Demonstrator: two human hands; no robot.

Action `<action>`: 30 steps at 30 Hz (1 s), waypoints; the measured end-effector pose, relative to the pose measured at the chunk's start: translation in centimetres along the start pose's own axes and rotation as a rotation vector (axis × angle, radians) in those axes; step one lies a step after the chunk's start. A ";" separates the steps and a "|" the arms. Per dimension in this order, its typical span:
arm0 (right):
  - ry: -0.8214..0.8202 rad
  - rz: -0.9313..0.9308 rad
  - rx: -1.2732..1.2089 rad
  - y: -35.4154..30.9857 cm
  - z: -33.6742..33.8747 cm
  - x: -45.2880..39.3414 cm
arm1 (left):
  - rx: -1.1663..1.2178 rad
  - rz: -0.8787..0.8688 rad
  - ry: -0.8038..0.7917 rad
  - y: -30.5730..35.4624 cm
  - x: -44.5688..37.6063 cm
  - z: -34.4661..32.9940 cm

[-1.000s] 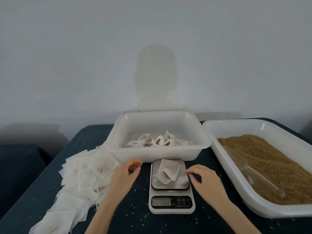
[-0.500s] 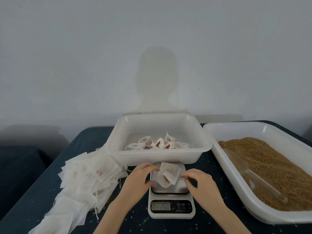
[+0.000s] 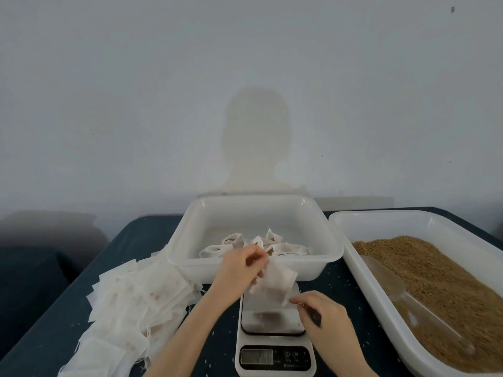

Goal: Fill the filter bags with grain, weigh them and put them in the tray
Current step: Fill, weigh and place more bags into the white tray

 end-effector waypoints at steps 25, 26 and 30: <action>-0.086 -0.128 0.163 0.8 1.8 0.5 | -0.749 0.248 -0.082 -5.2 -8.3 5.9; -0.088 -0.132 0.148 0.9 1.7 0.5 | -0.723 0.238 -0.045 -4.8 -7.3 6.8; -0.072 -0.071 0.083 0.4 0.4 0.7 | -0.627 0.181 0.041 -3.7 -1.5 10.3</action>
Point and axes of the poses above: each hand's wrist, its own x-axis away from the middle knuckle, its own z-axis out of the back of the hand, y = z × x, the point moved 7 cm from there along -x, towards the middle knuckle, and after that the axes turned 4 degrees about x, right-handed, at the moved point
